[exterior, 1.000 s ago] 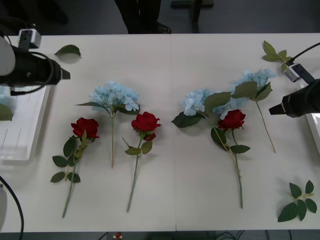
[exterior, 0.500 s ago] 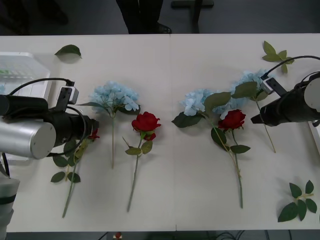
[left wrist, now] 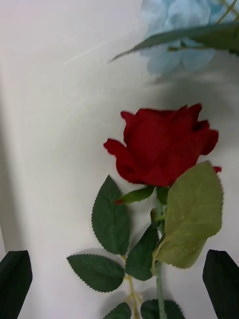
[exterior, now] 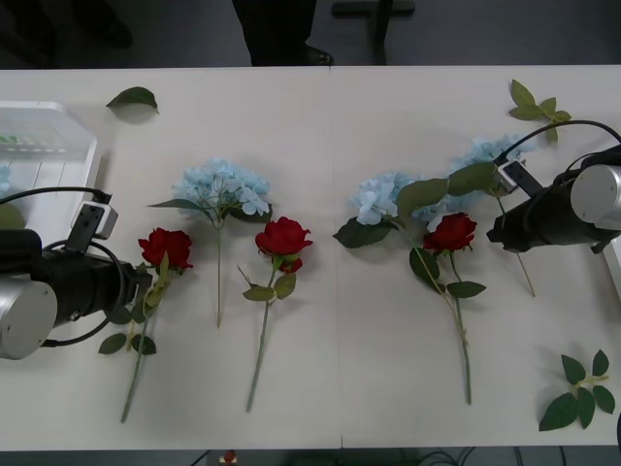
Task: Place the red flowers into the right box and the blue flowers into the left box. If a person shows an open palm, hand one flower to the person first, then continue sorting.
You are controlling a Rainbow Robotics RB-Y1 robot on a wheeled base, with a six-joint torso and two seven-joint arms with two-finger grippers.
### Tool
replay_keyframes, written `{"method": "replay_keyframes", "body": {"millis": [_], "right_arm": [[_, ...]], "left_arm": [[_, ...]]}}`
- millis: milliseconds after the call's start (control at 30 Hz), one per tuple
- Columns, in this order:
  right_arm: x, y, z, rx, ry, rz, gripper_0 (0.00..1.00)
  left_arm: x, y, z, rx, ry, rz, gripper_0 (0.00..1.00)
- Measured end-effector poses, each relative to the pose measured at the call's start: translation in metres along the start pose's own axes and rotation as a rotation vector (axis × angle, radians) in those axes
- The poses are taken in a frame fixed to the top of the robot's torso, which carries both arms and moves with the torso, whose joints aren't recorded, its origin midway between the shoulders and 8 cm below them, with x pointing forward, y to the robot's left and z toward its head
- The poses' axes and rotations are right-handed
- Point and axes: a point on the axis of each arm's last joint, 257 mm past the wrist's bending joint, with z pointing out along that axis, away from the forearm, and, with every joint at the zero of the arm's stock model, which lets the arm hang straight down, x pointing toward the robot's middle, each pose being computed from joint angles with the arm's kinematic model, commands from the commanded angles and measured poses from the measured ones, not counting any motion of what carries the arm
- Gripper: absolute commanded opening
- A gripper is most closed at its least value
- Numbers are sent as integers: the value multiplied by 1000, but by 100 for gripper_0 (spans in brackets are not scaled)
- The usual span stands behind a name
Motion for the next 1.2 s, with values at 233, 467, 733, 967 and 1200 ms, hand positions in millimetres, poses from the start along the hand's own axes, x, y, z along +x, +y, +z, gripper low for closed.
{"method": "replay_keyframes", "body": {"millis": [233, 467, 733, 967, 1200], "right_arm": [[8, -4, 3, 10, 17, 5, 0], [2, -6, 3, 14, -4, 9, 0], [-9, -17, -16, -16, -59, 87, 0], [-40, -17, -76, -129, -206, -64, 0], [-63, 4, -111, -255, -332, -69, 0]], "left_arm": [[20, 0, 21, 1, 71, -2, 100], [13, -18, 39, 17, 96, 45, 100], [7, -13, 68, 0, 94, 30, 100], [7, -17, 89, -9, 117, 51, 100], [1, -19, 93, -30, 116, 65, 57]]}}
